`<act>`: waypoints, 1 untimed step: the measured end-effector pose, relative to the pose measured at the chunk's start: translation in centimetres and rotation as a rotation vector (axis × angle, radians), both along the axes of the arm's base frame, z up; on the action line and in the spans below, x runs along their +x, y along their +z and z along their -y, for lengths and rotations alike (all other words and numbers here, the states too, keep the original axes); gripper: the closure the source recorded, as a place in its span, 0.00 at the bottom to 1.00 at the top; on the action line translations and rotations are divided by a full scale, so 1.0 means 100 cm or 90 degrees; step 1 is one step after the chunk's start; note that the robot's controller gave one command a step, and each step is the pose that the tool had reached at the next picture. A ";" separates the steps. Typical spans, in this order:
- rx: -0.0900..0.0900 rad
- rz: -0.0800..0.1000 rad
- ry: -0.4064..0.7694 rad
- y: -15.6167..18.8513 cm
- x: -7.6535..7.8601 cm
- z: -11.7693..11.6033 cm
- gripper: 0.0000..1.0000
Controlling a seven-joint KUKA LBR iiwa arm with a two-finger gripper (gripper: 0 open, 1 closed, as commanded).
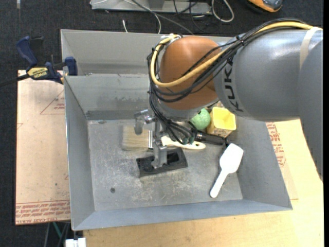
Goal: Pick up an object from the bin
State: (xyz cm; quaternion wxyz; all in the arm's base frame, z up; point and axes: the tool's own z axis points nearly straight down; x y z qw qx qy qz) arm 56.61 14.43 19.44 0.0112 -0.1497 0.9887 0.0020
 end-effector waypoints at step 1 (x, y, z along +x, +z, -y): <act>0.003 0.003 -0.064 -0.094 0.022 0.027 0.00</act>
Offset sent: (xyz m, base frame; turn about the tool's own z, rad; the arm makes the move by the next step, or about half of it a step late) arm -0.0456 -0.0336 -0.0834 -0.0221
